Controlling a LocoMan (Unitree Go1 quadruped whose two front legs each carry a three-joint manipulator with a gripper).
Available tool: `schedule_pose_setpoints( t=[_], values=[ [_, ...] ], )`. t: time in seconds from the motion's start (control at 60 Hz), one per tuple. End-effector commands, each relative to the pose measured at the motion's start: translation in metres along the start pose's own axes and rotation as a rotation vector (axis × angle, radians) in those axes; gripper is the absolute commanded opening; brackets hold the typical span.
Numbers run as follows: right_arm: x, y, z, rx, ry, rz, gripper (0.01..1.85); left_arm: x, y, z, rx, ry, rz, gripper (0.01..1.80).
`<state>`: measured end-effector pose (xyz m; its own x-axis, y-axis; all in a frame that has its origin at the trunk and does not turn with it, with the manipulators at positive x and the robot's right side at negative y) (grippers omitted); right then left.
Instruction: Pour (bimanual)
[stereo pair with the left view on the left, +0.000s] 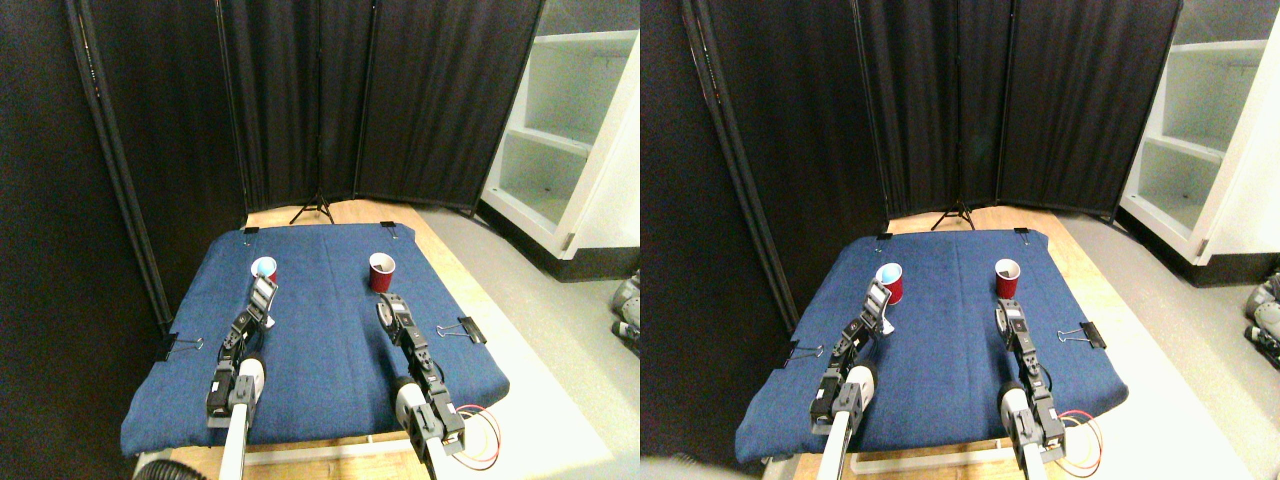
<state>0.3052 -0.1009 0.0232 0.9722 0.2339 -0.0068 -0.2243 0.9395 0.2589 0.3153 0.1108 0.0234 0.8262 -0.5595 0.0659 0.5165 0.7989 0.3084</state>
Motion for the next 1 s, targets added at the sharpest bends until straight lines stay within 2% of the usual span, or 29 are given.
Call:
schedule_pose_setpoints(
  t=[0.017, 0.083, 0.117, 0.167, 0.183, 0.233, 0.333, 0.367, 0.383, 0.467, 0.617, 0.8, 0.967, 1.0],
  values=[
    [-0.005, 0.004, 0.009, 0.016, -0.041, -0.012, 0.09, 0.003, -0.004, -0.038, 0.122, 0.128, -0.098, 1.25],
    [-0.005, 0.004, 0.009, 0.015, -0.037, -0.022, 0.09, 0.004, -0.003, -0.036, 0.12, 0.106, -0.112, 1.22],
    [-0.004, 0.004, 0.008, 0.015, -0.042, -0.011, 0.09, 0.005, -0.003, -0.034, 0.121, 0.069, -0.126, 1.14],
    [-0.003, 0.004, 0.008, 0.018, -0.045, 0.0, 0.08, 0.005, -0.004, -0.031, 0.117, 0.054, -0.123, 1.04],
    [-0.003, 0.004, 0.008, 0.018, -0.045, 0.0, 0.08, 0.005, -0.004, -0.031, 0.117, 0.054, -0.123, 1.04],
    [-0.002, 0.005, 0.008, 0.018, -0.042, -0.007, 0.08, 0.005, -0.006, -0.026, 0.127, 0.041, -0.131, 0.89],
    [-0.001, 0.005, 0.006, 0.02, -0.041, -0.008, 0.08, 0.005, -0.005, -0.022, 0.125, 0.018, -0.155, 0.85],
    [0.0, 0.005, 0.006, 0.021, -0.042, -0.004, 0.08, 0.005, -0.005, -0.021, 0.128, 0.013, -0.15, 0.8],
    [0.0, 0.005, 0.006, 0.019, -0.039, -0.006, 0.08, 0.004, -0.006, -0.019, 0.128, 0.003, -0.141, 0.72],
    [0.001, 0.005, 0.006, 0.017, -0.033, -0.012, 0.09, 0.004, -0.007, -0.015, 0.124, -0.006, -0.139, 0.63],
    [0.001, 0.006, 0.006, 0.022, -0.029, -0.01, 0.09, 0.002, -0.006, -0.015, 0.108, -0.013, -0.158, 0.78],
    [0.002, 0.006, 0.005, 0.026, -0.03, -0.001, 0.09, 0.002, -0.006, -0.017, 0.101, -0.034, -0.189, 0.74],
    [0.001, 0.006, 0.005, 0.016, -0.026, -0.004, 0.09, 0.002, -0.005, -0.021, 0.09, -0.032, -0.191, 0.92],
    [0.001, 0.007, 0.005, 0.016, -0.029, -0.012, 0.09, 0.002, -0.004, -0.021, 0.085, -0.015, -0.182, 1.05]
  ],
)
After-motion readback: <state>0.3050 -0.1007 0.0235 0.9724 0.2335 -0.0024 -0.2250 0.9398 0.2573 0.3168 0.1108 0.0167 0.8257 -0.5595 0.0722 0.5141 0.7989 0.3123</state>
